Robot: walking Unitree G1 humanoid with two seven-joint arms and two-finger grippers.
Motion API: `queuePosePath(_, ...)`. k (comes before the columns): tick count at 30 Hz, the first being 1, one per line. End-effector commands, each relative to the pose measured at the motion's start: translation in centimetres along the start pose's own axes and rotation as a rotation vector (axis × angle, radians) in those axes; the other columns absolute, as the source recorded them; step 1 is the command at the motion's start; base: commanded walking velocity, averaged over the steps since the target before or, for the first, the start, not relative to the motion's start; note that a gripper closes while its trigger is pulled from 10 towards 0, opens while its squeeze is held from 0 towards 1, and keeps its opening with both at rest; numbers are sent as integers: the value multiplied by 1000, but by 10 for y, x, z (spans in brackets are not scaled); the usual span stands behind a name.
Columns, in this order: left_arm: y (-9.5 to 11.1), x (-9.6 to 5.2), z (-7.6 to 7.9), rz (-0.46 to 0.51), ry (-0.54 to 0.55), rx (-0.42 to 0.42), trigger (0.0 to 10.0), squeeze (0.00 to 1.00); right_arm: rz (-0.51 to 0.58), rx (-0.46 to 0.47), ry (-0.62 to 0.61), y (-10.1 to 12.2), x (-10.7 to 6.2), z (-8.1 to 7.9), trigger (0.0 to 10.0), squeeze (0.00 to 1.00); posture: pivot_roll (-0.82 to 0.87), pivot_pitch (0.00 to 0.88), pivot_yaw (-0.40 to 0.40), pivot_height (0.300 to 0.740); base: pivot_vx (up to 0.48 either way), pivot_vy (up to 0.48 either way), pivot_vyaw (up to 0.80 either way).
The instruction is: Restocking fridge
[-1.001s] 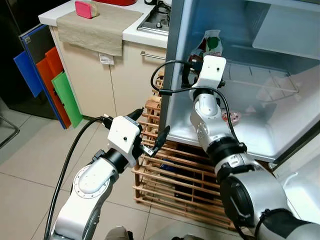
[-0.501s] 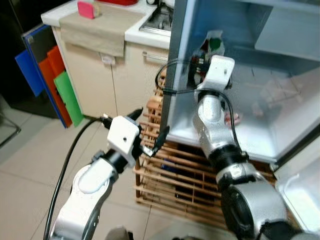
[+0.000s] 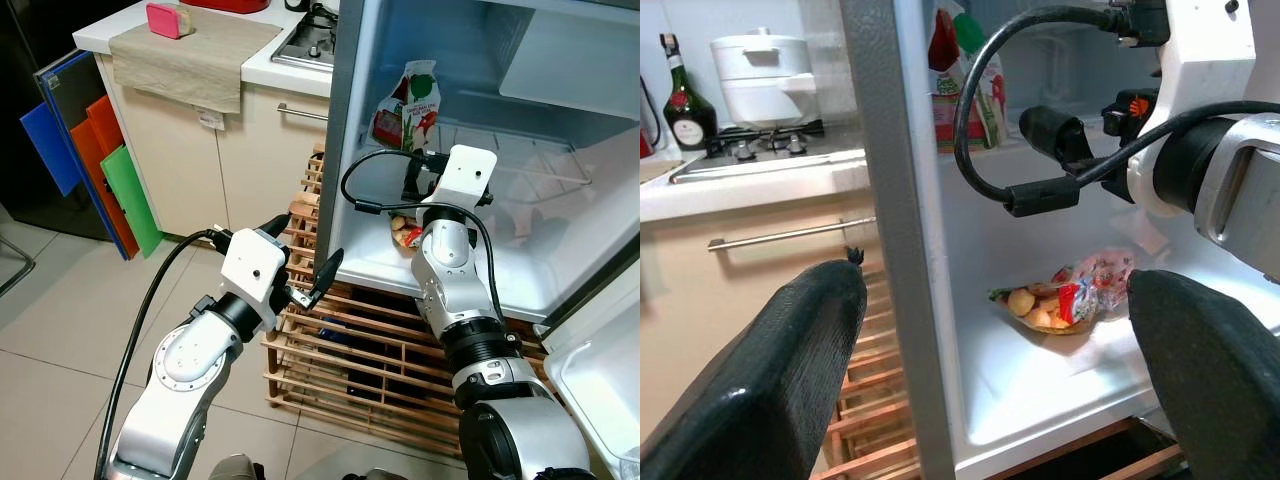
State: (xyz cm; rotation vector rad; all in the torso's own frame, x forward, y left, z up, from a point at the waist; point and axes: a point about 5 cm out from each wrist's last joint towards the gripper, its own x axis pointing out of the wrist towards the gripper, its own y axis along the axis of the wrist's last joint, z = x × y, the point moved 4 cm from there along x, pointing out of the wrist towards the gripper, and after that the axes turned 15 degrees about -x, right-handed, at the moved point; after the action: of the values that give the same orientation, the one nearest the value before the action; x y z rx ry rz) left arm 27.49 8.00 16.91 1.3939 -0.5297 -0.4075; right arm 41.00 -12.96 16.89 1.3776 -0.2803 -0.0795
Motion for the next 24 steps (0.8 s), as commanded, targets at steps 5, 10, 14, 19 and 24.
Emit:
queuePosePath(5, 1, 2, 1, 9, 2, 9, 10000, 0, 16, 59, 62, 14, 5, -12, 0, 0, 174, 0, -75, 740, 0, 0, 0)
queuePosePath(10, 1, 2, 1, 10, 3, 9, 10000, 0, -24, 97, 111, 9, 3, -24, 0, 0, 173, 0, -71, 740, 0, 0, 0)
queuePosePath(14, 0, 3, 3, 8, -4, 8, 10000, 0, -62, 137, 187, 11, 2, -47, 0, 0, 173, 0, -69, 740, 0, 0, 0)
queuePosePath(19, 0, 1, 3, 6, 2, 11, 10000, 0, -56, 138, 197, 17, 2, -50, 0, 0, 186, 4, -78, 740, 0, 0, 0)
queuePosePath(24, 0, 0, 2, 6, 7, 11, 10000, 0, -58, 125, 192, 13, 2, -48, 0, 0, 185, 6, -78, 740, 0, 0, 0)
